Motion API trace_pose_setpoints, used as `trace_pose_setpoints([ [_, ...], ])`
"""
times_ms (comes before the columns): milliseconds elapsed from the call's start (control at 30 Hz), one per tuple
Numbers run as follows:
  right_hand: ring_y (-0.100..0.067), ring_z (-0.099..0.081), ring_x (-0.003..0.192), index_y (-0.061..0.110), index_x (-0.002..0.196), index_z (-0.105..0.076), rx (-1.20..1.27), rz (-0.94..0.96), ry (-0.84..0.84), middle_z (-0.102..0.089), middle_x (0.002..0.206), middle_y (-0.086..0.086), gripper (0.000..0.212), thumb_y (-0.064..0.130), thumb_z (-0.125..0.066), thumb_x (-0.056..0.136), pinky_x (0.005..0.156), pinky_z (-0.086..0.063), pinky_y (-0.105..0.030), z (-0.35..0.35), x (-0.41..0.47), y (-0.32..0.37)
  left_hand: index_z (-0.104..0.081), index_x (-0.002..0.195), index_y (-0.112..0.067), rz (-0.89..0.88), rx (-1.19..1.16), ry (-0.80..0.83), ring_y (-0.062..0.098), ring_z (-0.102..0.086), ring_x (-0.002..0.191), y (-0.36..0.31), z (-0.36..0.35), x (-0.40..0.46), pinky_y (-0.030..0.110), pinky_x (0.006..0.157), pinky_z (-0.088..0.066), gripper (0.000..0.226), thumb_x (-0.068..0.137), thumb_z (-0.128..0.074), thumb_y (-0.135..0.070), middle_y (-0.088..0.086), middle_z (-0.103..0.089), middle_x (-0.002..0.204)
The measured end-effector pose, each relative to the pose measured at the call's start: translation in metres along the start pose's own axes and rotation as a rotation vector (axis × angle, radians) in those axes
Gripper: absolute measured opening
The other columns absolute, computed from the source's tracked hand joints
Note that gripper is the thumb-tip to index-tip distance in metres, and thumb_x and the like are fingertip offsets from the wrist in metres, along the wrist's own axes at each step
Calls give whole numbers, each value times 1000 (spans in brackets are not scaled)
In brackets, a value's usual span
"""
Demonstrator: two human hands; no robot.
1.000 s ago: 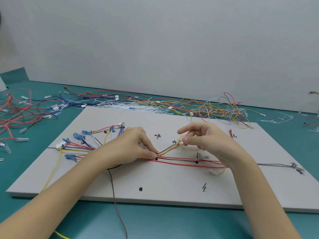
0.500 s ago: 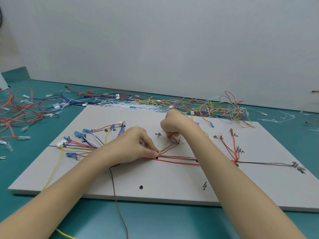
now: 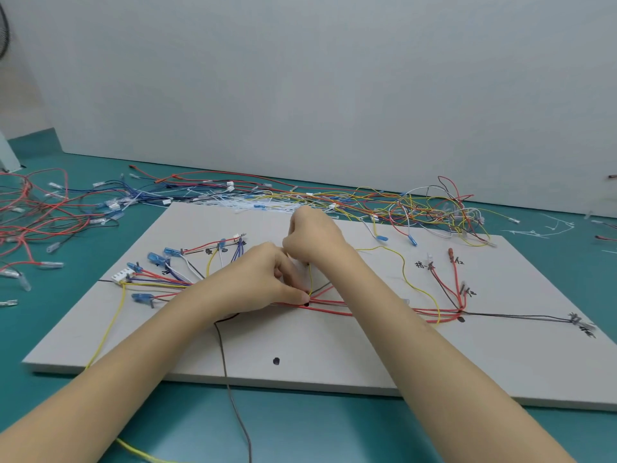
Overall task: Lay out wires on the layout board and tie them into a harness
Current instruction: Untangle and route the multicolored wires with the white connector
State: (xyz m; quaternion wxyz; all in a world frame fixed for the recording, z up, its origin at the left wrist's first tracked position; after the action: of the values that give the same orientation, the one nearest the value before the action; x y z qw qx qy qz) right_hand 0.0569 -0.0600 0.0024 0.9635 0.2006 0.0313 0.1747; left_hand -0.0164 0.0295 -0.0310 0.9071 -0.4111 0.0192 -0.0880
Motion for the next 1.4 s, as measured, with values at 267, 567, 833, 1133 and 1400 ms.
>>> trace_pose_setpoints([
  [267, -32, -57, 103, 12, 100, -55, -191, 144, -93, -60, 111, -12, 15, 13, -58, 85, 69, -33, -31, 6, -38, 14, -78, 80, -30, 7, -30, 222, 7, -47, 58, 1, 31, -6, 17, 58, -35, 15, 83, -74, -16, 3, -62, 69],
  [567, -32, -58, 113, 5, 124, -50, -236, 206, -114, -58, 121, -11, 37, 0, -55, 88, 72, -34, -31, -12, -70, 29, -72, 65, -26, -7, -38, -86, 0, -53, 50, 8, 42, 1, 13, 51, -39, 37, 83, -60, 3, -10, -65, 57],
  [833, -31, -56, 89, 5, 135, -24, -180, 358, -244, -57, 109, -14, 64, 2, -61, 83, 63, -27, -32, -26, -102, 35, -76, 89, -14, -94, -112, -185, 9, -67, 78, 3, 34, 4, 22, 71, -52, 12, 88, -68, -5, 1, -74, 86],
  [1133, -26, -34, 68, 14, 120, -30, 64, 303, -163, -39, 79, 1, 49, -4, -45, 77, 47, -15, -25, -26, -120, 14, -73, 83, 3, -104, 87, 28, 23, -66, 84, 2, 13, 2, 37, 74, -54, 12, 77, -63, 7, 7, -67, 93],
  [1400, -27, -45, 74, 23, 99, -30, 221, 165, -28, -46, 72, 4, 27, 3, -40, 84, 51, -30, -26, -19, -118, -23, -71, 66, -26, -84, -142, 57, 4, -58, 62, -1, 3, -3, 15, 60, -44, 23, 73, -83, -7, -8, -62, 74],
])
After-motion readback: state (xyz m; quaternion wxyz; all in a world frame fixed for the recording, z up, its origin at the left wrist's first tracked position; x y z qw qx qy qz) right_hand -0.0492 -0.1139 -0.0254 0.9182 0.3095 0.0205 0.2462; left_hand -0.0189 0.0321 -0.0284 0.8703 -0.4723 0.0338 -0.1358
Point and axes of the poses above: each hand's wrist, its own x-axis towards the middle knuckle, its own z-axis out of the back of the hand, y = z × x, the point moved 2 cm from there along x, towards the middle knuckle
